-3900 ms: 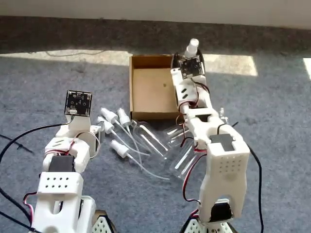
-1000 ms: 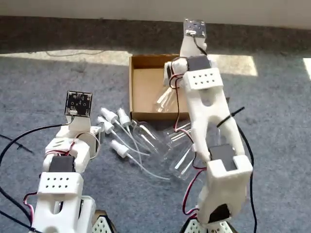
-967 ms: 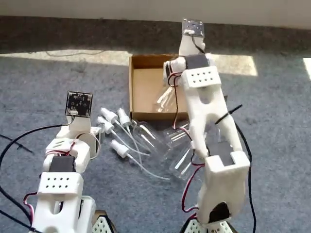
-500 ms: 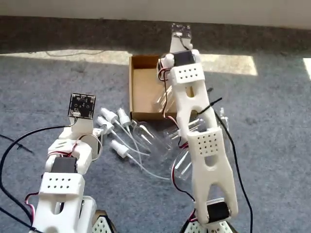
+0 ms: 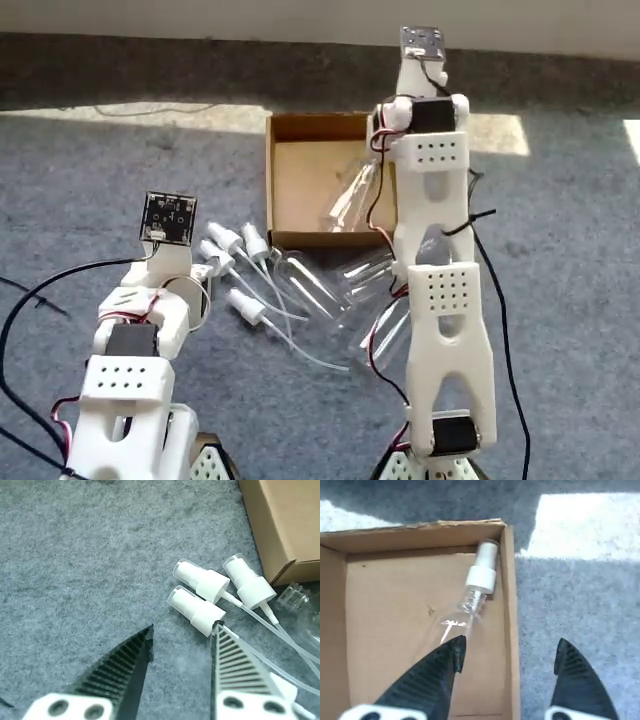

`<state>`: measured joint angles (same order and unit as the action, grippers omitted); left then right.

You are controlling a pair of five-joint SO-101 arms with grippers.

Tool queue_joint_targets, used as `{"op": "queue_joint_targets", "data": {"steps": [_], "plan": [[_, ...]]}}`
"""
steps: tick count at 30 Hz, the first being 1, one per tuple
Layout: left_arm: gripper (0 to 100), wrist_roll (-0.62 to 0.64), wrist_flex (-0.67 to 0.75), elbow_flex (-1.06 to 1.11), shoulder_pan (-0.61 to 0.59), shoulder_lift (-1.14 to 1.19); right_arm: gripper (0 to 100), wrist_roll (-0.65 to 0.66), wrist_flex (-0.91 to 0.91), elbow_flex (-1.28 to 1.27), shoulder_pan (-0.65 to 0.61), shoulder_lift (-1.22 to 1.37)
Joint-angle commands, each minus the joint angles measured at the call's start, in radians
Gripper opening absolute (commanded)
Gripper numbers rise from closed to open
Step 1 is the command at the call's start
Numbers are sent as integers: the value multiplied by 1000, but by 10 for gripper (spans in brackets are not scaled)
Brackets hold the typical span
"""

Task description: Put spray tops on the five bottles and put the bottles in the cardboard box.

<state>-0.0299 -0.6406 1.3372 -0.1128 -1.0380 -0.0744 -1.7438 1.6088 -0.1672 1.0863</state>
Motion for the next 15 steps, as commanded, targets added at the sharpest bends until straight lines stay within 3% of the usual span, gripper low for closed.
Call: {"op": "queue_joint_targets", "data": {"steps": [1, 15], "plan": [[182, 2, 20, -4, 19, -12, 246, 34, 1, -18, 38, -58], [182, 2, 20, -4, 19, -12, 224, 40, -2, -30, 41, 159]]}}
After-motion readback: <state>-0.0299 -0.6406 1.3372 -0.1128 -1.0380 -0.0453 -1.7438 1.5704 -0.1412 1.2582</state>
